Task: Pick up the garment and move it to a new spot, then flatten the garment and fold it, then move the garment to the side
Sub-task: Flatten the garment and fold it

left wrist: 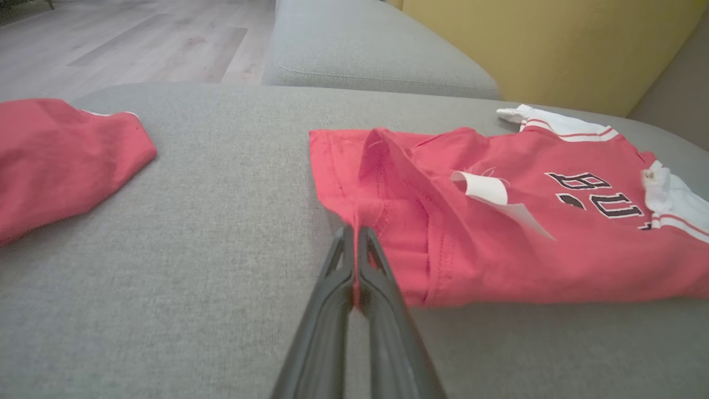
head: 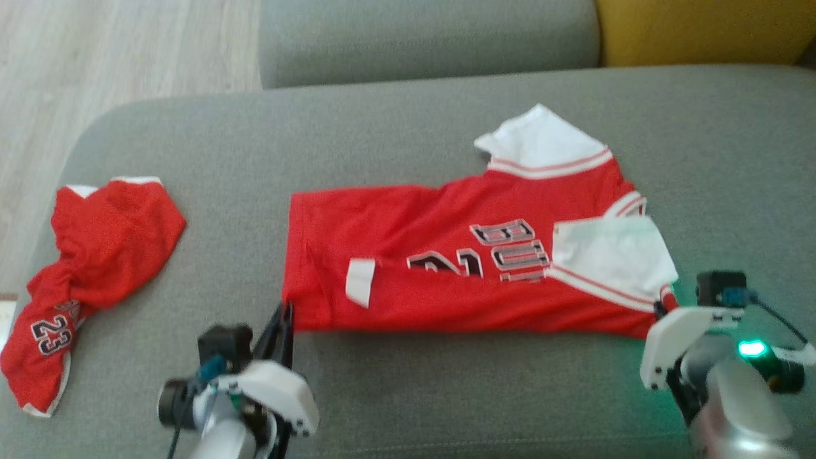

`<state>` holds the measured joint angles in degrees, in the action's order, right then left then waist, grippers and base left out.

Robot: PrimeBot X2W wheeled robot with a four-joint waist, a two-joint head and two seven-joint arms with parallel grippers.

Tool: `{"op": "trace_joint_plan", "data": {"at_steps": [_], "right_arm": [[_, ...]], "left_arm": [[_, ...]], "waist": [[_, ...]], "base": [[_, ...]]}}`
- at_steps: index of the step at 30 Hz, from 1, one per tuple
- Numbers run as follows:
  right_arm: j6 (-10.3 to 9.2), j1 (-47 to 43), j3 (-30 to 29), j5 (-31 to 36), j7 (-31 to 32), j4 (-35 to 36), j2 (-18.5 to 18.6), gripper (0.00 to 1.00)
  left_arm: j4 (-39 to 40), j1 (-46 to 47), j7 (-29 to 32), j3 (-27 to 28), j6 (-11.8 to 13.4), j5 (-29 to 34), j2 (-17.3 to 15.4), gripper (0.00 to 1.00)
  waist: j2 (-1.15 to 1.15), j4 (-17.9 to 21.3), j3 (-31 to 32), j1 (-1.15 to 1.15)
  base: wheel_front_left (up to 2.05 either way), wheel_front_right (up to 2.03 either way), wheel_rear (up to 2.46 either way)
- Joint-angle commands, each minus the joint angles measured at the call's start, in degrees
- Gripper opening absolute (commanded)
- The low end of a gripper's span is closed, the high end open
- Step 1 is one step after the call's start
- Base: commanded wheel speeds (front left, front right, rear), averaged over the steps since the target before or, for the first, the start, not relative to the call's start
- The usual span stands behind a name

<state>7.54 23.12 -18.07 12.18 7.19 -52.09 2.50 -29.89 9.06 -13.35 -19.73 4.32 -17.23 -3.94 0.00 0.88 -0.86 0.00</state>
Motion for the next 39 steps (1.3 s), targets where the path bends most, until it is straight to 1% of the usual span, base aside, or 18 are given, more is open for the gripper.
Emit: {"op": "trace_joint_plan", "data": {"at_steps": [1,7,8,9,10,11,12,13,14,15,16,22,27,30,32,39], "right_arm": [[-0.05,-0.3,1.5,0.2,0.7,2.9,0.4,0.00],[-0.05,-5.8,4.6,-3.2,4.6,9.3,0.4,0.00],[-0.05,-6.6,5.1,-4.1,4.9,10.7,0.4,0.11],[-0.05,-7.3,5.5,-4.9,4.9,12.3,0.4,1.00],[-0.05,-8.0,5.8,-5.8,5.0,13.9,0.4,1.00],[-0.05,-8.6,6.0,-6.6,5.2,15.4,0.4,1.00],[-0.05,-9.2,6.4,-7.2,5.2,17.1,0.4,1.00],[-0.05,-9.7,6.8,-7.8,4.9,18.9,0.4,1.00],[-0.05,-10.1,7.2,-8.4,4.5,20.7,0.4,1.00],[-0.05,-10.6,7.5,-8.8,4.0,22.4,0.4,1.00],[-0.05,-10.6,7.5,-8.8,4.0,22.4,0.4,1.00],[-0.05,-12.9,11.6,-10.8,0.2,32.0,0.4,1.00],[-0.05,-12.8,14.7,-11.9,-1.1,37.5,0.4,1.00],[-0.05,-11.4,16.4,-12.4,-1.0,40.6,0.4,1.00],[-0.05,-9.5,18.4,-12.6,-0.4,43.6,0.4,1.00],[-0.05,-6.3,22.1,-12.9,1.1,49.1,0.4,1.00]], "left_arm": [[1.2,0.5,0.1,1.7,0.6,-0.1,-1.5,0.00],[0.8,-2.8,1.9,1.2,0.9,-0.9,-1.7,0.00],[0.8,-3.1,2.1,1.2,1.0,-1.1,-1.7,0.00],[0.7,-3.2,2.1,1.3,1.1,-1.2,-1.7,0.00],[0.5,-3.3,2.2,1.3,1.2,-1.3,-1.7,0.07],[0.4,-3.3,2.2,1.3,1.4,-1.3,-1.7,0.36],[0.2,-3.3,2.3,1.3,1.6,-1.4,-1.7,0.57],[0.0,-3.3,2.4,1.3,1.8,-1.4,-1.7,0.93],[-0.1,-3.2,2.3,1.4,2.0,-1.4,-1.7,1.00],[-0.1,-3.0,2.1,1.6,2.3,-1.5,-1.7,1.00],[-0.1,-3.0,2.1,1.6,2.3,-1.5,-1.7,1.00],[2.4,-1.8,-0.2,3.5,3.3,-2.3,-1.6,1.00],[3.9,0.7,-0.8,3.9,3.1,-2.0,-2.2,1.00],[3.3,4.4,0.1,4.0,2.7,-1.6,-3.3,1.00],[1.0,9.8,2.9,3.9,1.9,-1.1,-5.0,1.00],[-10.4,22.4,9.5,3.3,-0.5,0.0,-8.7,1.00]], "waist": [[0.00,0.4,1.5,0.00],[0.00,0.6,2.4,0.00],[0.00,0.6,2.4,0.00],[0.00,0.7,2.4,0.00],[0.00,0.7,2.4,0.00],[0.00,0.7,2.5,0.00],[0.00,0.8,2.5,0.00],[0.00,0.8,2.4,0.00],[0.00,0.9,2.4,0.00],[0.00,1.0,2.4,0.00],[0.00,1.0,2.4,0.00],[0.00,1.6,2.0,0.00],[0.00,3.2,0.5,0.00],[0.00,4.8,-1.8,0.00],[0.00,6.5,-5.1,0.00],[0.00,9.9,-11.3,0.00]], "base": [[0.00,0.00,0.00],[0.00,0.00,0.00],[0.00,0.00,0.00],[0.00,0.00,0.00],[0.00,0.00,0.00],[0.00,0.00,0.00],[0.00,0.00,0.00],[0.00,0.00,0.00],[0.00,0.00,0.00],[0.00,0.00,0.00],[0.00,0.00,0.00],[0.00,0.00,0.00],[0.00,0.00,0.00],[0.00,0.00,0.00],[0.00,0.00,0.00],[0.00,0.00,0.00]]}}
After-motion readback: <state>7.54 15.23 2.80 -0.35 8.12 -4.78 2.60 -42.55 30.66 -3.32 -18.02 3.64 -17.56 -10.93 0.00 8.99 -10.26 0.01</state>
